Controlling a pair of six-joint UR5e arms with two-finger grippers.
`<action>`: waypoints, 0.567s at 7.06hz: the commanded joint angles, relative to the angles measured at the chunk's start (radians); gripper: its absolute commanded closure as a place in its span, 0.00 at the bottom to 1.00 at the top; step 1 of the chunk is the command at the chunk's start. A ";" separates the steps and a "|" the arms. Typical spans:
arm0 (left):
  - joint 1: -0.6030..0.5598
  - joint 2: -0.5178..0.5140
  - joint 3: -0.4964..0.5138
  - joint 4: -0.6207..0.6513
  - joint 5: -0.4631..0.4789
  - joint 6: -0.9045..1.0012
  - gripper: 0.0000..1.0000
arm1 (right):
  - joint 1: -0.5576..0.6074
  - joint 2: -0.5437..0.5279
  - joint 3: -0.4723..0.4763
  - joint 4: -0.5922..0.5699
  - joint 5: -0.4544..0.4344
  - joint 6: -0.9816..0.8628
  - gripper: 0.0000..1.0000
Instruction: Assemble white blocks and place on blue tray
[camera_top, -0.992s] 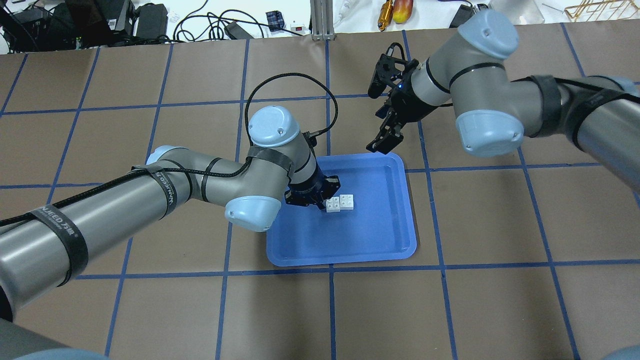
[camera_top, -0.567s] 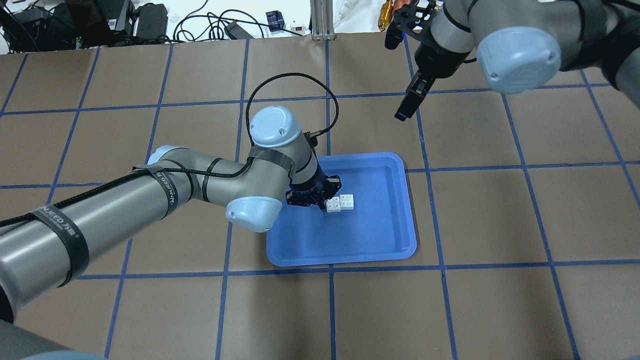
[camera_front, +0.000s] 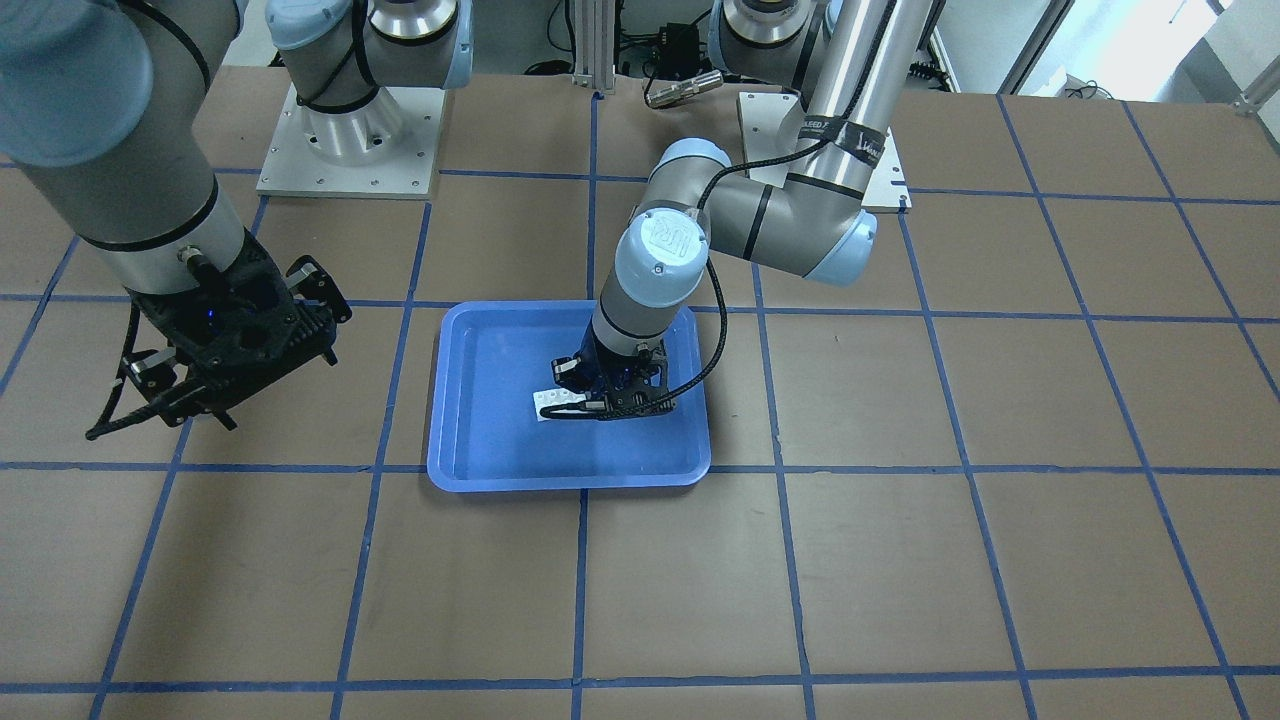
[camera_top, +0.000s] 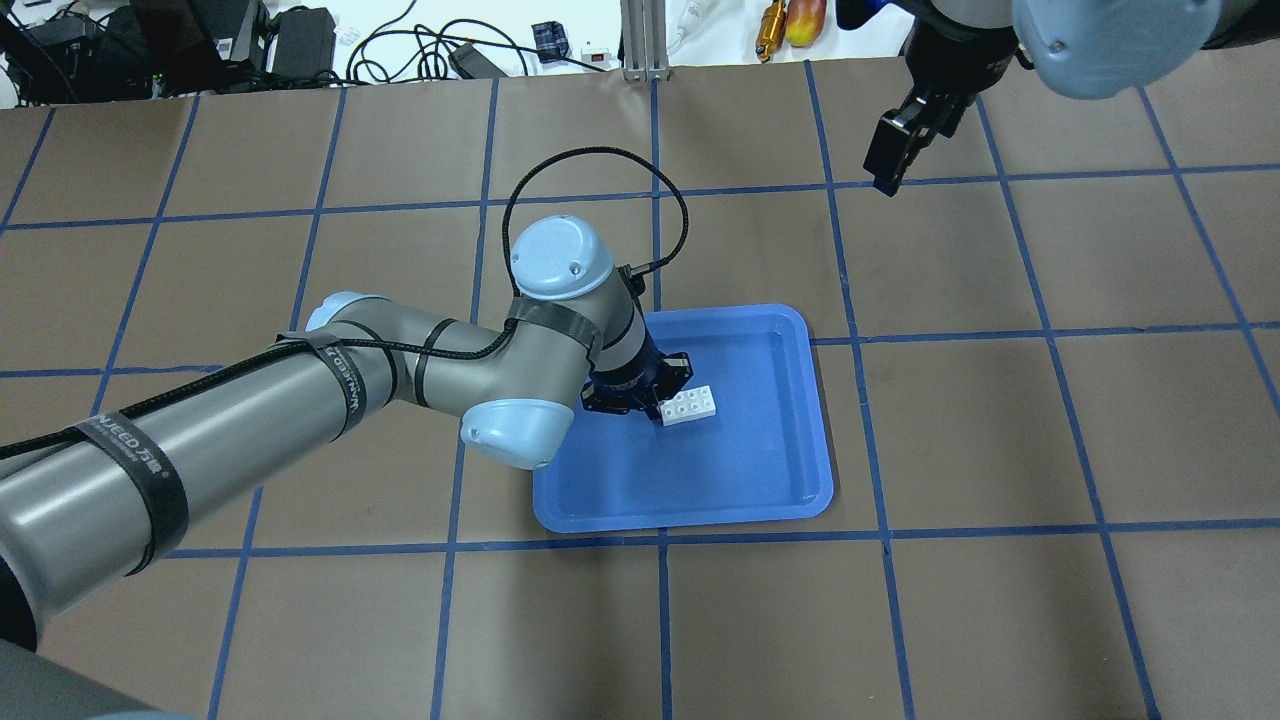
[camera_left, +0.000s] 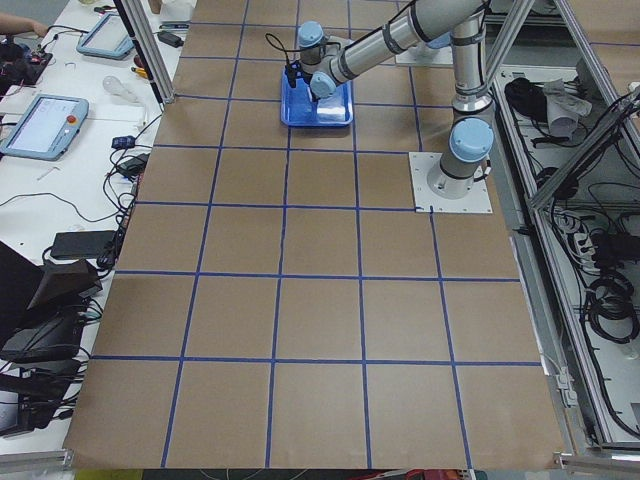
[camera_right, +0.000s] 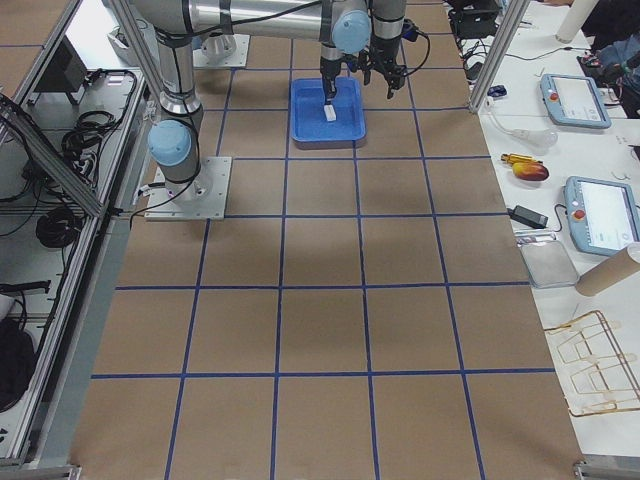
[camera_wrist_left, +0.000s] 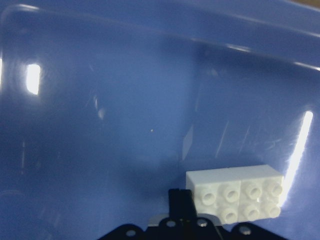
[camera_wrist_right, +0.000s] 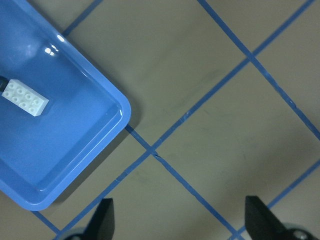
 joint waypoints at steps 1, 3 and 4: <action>0.001 0.004 0.016 0.002 0.002 0.012 1.00 | -0.002 -0.045 -0.002 0.012 -0.008 0.252 0.00; 0.024 0.036 0.051 -0.011 0.011 0.049 1.00 | 0.006 -0.130 0.014 0.096 0.003 0.649 0.00; 0.062 0.044 0.053 -0.015 0.008 0.062 1.00 | 0.009 -0.177 0.047 0.096 0.006 0.716 0.00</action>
